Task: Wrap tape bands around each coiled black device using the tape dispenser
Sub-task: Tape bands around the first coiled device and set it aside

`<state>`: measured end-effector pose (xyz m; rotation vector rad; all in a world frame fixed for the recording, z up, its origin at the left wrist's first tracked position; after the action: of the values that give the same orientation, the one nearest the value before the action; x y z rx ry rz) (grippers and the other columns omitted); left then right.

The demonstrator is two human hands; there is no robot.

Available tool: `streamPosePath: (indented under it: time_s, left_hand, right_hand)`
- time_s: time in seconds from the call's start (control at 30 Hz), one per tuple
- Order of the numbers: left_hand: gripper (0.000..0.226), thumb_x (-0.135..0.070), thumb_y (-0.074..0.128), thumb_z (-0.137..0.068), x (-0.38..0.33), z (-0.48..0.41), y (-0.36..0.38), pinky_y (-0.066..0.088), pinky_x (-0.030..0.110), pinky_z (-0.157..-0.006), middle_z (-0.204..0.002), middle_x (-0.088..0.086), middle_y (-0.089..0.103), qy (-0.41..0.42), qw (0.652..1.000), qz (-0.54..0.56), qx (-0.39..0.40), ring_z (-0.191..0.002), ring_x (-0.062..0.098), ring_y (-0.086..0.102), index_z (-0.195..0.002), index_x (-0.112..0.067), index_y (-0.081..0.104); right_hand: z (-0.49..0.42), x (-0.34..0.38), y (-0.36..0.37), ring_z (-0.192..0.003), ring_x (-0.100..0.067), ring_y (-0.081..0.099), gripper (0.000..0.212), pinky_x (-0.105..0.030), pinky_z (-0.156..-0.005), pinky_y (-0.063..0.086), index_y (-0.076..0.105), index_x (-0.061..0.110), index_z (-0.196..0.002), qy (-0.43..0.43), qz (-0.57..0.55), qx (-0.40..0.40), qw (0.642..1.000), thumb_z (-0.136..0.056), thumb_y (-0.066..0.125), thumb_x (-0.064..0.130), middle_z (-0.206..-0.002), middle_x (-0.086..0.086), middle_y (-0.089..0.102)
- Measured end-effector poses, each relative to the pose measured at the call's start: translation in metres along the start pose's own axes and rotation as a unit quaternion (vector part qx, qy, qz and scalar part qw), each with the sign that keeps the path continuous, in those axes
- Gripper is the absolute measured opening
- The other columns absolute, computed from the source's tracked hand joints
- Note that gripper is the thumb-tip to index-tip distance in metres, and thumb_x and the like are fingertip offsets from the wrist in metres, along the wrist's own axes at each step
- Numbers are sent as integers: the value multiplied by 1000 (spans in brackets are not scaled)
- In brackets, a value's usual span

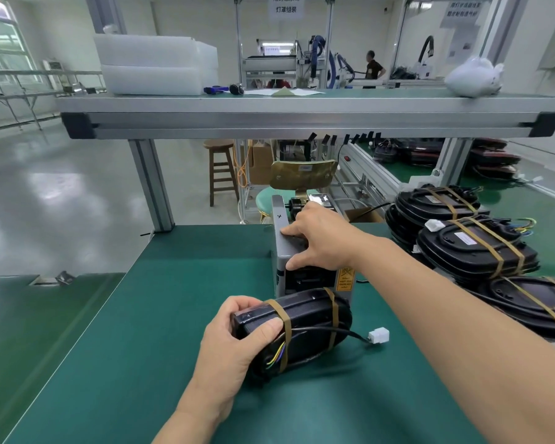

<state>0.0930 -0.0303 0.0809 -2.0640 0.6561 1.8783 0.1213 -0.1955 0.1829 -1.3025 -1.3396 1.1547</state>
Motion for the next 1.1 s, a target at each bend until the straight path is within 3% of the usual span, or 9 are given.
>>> streamPosePath:
  time_s: [0.13,0.33,0.5,0.57,0.63,0.7,0.73,0.93,1.1]
  left_hand:
    - [45,-39,83,-53,-2,6,9,50,15,-64,-85,0,72,-12,1000,1,26,-73,9,64,-90,-17,67]
    - [37,-29,84,-60,-3,23,18,50,14,-65,-82,-2,71,-22,999,-15,46,-73,8,63,-90,-14,66]
    - [36,-24,85,-60,-4,35,19,52,17,-67,-94,1,75,-50,995,-18,84,-81,10,68,-94,-24,72]
    - [34,-19,83,-62,-8,37,18,51,15,-66,-91,-2,75,-48,993,-39,103,-79,7,68,-95,-24,73]
    - [38,-22,84,-61,-14,39,20,50,14,-68,-91,-3,75,-42,987,-74,133,-78,7,67,-97,-23,73]
    - [45,-31,83,-57,-17,42,24,50,15,-71,-94,-1,75,-42,979,-114,166,-79,9,68,-100,-27,73]
    - [47,-34,82,-56,-18,43,25,50,15,-72,-95,-2,75,-43,975,-131,177,-81,10,68,-102,-29,73]
    - [39,-22,79,-65,-22,46,26,51,17,-73,-101,-1,75,-39,967,-155,197,-81,11,68,-103,-31,73]
    - [42,-25,81,-65,-25,51,22,52,18,-77,-103,1,75,-35,961,-170,215,-86,12,69,-105,-30,72]
  right_hand:
    - [23,6,-4,-103,-23,41,66,-42,-90,42,64,15,-130,-20,-18,-12,1000,-80,72,57,-97,-5,60]
    - [54,20,-9,-100,-21,40,63,-42,-90,42,67,13,-123,-43,-29,-28,998,-78,75,56,-96,-4,59]
    - [77,15,-14,-114,-20,48,53,-34,-98,42,67,22,-126,-5,-102,-66,993,-82,73,50,-110,0,68]
    - [100,-13,-24,-108,-12,59,31,-26,-95,46,73,25,-116,87,-242,-182,949,-87,71,38,-110,7,71]
    - [135,-50,-15,-81,-10,65,11,-27,-76,54,77,20,-94,209,-405,-298,839,-91,66,22,-84,9,71]
    - [161,-64,17,-59,-10,58,14,-25,-54,50,73,15,-80,296,-519,-324,733,-90,64,12,-63,7,64]
    - [169,-62,32,-53,-10,54,15,-22,-48,47,71,13,-76,322,-542,-316,709,-88,64,10,-57,7,61]
    - [181,-41,74,-45,-6,50,16,-18,-47,40,73,14,-68,395,-575,-261,667,-83,68,9,-56,5,64]
    - [173,-35,92,-37,-6,46,12,-14,-34,31,67,3,-75,424,-642,-190,610,-87,64,0,-62,-6,61]
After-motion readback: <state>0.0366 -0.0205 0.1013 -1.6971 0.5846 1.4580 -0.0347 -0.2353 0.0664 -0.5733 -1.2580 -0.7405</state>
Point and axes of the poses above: each hand's wrist, its own z-axis away from the middle knuckle, its own y-axis out of the palm, x = y × z, the point moved 10 cm from there along -z, towards the middle knuckle
